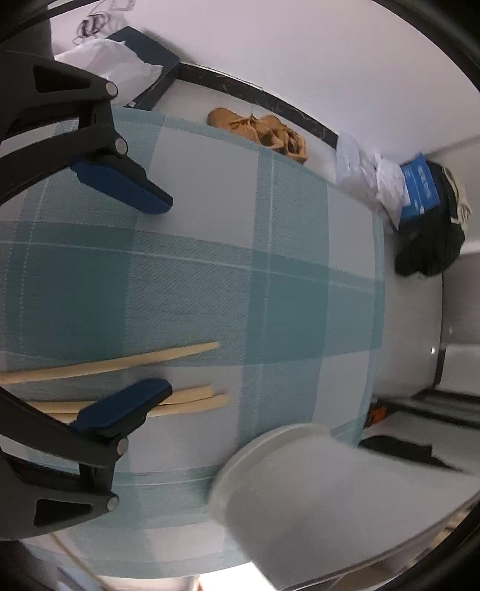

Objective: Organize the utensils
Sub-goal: 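Close the left gripper on a wooden chopstick while the right gripper holds its chopstick raised, then carry both held chopsticks up over the white holder with both grippers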

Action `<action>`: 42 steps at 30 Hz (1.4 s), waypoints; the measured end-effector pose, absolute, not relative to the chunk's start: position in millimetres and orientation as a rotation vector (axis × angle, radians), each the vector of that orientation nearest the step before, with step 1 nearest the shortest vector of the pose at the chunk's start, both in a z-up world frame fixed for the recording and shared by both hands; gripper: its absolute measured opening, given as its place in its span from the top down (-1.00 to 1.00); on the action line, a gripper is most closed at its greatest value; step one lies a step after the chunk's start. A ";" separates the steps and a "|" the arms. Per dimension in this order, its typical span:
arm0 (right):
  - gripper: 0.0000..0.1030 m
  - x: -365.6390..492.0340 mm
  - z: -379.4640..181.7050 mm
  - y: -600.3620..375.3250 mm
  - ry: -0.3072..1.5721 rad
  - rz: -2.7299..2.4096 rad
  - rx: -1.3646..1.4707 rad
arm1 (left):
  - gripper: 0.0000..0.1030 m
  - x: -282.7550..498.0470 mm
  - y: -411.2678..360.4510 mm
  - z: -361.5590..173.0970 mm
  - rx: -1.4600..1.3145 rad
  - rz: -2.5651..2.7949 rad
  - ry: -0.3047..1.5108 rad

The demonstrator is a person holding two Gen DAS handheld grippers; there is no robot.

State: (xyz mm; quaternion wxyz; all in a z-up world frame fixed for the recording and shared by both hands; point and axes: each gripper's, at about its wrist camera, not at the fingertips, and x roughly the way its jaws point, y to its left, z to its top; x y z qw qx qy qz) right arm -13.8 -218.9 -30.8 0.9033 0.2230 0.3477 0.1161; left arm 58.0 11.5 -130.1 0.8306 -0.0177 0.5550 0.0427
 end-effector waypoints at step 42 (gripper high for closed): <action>0.91 -57.7 -0.2 -193.8 0.574 0.279 0.325 | 1.00 11.2 -6.5 -1.5 -0.180 -0.151 0.831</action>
